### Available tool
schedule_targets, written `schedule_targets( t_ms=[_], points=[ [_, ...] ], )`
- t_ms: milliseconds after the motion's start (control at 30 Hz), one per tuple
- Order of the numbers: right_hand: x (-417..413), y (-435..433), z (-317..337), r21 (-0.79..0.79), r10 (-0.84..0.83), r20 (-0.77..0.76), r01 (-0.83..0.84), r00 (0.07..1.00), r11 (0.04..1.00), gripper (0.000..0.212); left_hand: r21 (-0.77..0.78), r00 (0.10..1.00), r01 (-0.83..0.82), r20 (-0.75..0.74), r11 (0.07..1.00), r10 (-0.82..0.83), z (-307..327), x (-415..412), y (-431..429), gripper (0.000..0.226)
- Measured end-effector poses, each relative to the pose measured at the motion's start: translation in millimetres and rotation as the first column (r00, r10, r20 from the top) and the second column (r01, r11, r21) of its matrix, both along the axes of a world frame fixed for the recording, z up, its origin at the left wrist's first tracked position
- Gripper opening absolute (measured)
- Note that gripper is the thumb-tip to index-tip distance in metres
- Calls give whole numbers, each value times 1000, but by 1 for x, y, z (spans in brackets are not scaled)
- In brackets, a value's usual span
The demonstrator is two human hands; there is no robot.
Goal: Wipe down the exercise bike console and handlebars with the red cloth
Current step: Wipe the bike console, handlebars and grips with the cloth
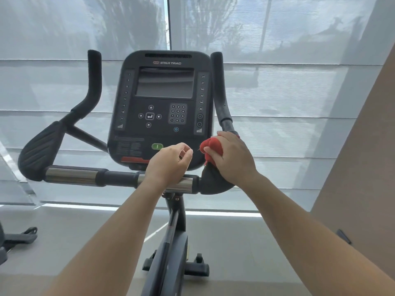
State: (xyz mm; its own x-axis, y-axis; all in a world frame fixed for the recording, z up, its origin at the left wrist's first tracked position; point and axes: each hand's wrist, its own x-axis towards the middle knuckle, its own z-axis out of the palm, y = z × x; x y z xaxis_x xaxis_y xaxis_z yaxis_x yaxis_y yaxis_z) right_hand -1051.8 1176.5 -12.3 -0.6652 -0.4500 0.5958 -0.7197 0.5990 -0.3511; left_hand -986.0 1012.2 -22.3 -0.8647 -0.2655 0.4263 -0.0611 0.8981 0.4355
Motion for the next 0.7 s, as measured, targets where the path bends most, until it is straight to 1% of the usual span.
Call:
schedule_targets(
  t_ms=[67,167,233,300,400,467,700],
  points=[
    [8,1,-4,-22,17,-11,-17,1000,1000,38,-12,1000,-1,-2,1000,1,-1,1,0,26],
    [25,11,-16,-49,57,-16,-57,998,997,52,-33,1000,7,21,999,-6,-1,2,3,26],
    [32,17,-23,-63,82,-16,-83,996,995,56,-53,999,9,43,999,-6,1,2,5,27],
    [28,18,-20,-57,103,-10,-104,995,993,54,-60,999,6,51,998,-3,2,2,6,29],
    [9,15,-5,-12,119,59,-119,991,993,40,-63,999,4,55,998,-1,3,3,5,30],
    [2,11,3,12,108,86,-110,990,994,35,-56,999,-4,52,998,7,2,4,4,29],
    [33,23,-18,-40,102,-12,-103,995,994,44,-39,1000,-5,30,999,6,1,2,4,26]
  ],
)
